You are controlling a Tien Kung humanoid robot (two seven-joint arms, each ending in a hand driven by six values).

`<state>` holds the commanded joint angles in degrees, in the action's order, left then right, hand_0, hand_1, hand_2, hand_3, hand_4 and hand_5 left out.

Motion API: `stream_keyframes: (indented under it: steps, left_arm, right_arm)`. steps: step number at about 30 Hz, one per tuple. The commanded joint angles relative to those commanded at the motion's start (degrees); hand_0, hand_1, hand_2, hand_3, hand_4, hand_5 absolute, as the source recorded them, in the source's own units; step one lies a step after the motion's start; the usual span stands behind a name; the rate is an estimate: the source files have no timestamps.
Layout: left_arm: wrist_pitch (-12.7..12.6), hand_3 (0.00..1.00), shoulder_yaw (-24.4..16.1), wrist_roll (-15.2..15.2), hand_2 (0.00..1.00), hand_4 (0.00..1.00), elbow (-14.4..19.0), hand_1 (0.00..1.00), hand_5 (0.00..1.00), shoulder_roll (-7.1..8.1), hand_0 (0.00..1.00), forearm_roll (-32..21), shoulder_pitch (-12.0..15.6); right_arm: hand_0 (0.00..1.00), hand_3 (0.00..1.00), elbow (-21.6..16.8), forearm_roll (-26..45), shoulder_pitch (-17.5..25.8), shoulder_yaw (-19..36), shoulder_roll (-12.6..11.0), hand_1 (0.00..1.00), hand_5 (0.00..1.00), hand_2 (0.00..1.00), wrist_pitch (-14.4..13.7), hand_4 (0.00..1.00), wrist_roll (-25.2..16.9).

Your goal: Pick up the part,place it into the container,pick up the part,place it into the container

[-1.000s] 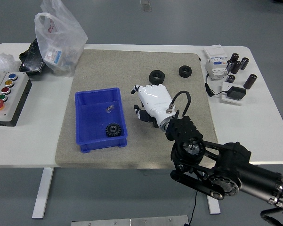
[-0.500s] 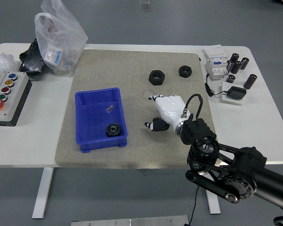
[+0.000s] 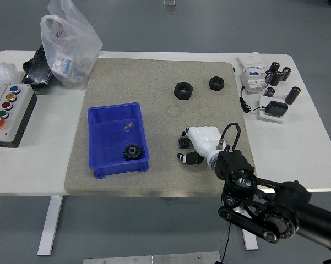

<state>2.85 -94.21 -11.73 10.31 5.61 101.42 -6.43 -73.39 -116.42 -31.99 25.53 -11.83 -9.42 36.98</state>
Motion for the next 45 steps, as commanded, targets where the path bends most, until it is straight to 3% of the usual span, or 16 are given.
stream_keyframes:
  steps: [4,5,16,23,28,35,40,41,45]
  left_arm:
    - [0.02,0.6,0.04,0.02,0.483,0.495,0.0,0.466,0.566,0.02,0.596,-0.02,-0.02]
    - [0.03,0.601,0.06,0.03,0.482,0.494,0.0,0.466,0.567,0.03,0.596,-0.03,-0.02]
    - [0.08,0.601,0.15,0.08,0.483,0.494,0.0,0.466,0.566,0.08,0.596,-0.03,0.05]
    - [0.04,0.602,0.22,0.03,0.483,0.494,0.0,0.466,0.571,0.19,0.596,-0.1,-0.05]
    - [0.07,0.602,0.39,-0.1,0.483,0.494,0.0,0.466,0.571,0.18,0.596,-0.25,-0.1]
    - [0.14,0.603,0.83,-0.29,0.482,0.495,0.0,0.466,0.577,0.25,0.597,-0.59,-0.23]
    - [0.15,0.603,1.04,-0.48,0.482,0.495,0.0,0.466,0.577,0.34,0.597,-0.8,-0.28]
    - [0.16,0.603,1.07,-0.51,0.482,0.494,0.0,0.466,0.58,0.35,0.597,-0.82,-0.28]
    - [0.16,0.603,1.0,-0.59,0.482,0.494,0.0,0.466,0.58,0.38,0.597,-0.72,-0.31]
  right_arm:
    - [0.282,0.633,0.39,-0.15,0.07,-0.4,0.12,0.469,0.113,0.466,-1.15,0.447,0.0]
    - [0.275,0.574,0.5,-0.21,0.09,-0.47,0.12,0.459,0.024,0.396,-1.41,0.407,0.0]
    - [0.272,0.574,1.58,-1.02,0.21,-1.17,0.1,0.462,0.007,0.381,-2.99,0.397,0.0]
    - [0.273,0.57,-0.61,-2.32,-2.28,-1.55,1.13,0.465,0.003,0.374,-5.48,0.416,0.0]
    - [0.273,0.57,-2.62,-2.8,-6.4,-4.27,4.5,0.465,0.003,0.374,-8.61,0.416,0.0]
    - [0.271,0.564,-1.24,3.6,-11.69,-11.65,9.89,0.469,0.016,0.36,-15.11,0.414,0.0]
    - [0.271,0.564,-1.12,3.41,-13.83,-14.35,11.83,0.469,0.016,0.36,-15.65,0.414,0.0]
    - [0.296,0.708,-1.05,3.31,-14.03,-14.47,11.83,0.546,0.172,0.588,-15.28,0.361,0.0]
    - [0.296,0.708,-0.54,3.51,-14.18,-14.89,11.83,0.546,0.172,0.588,-14.17,0.361,0.0]
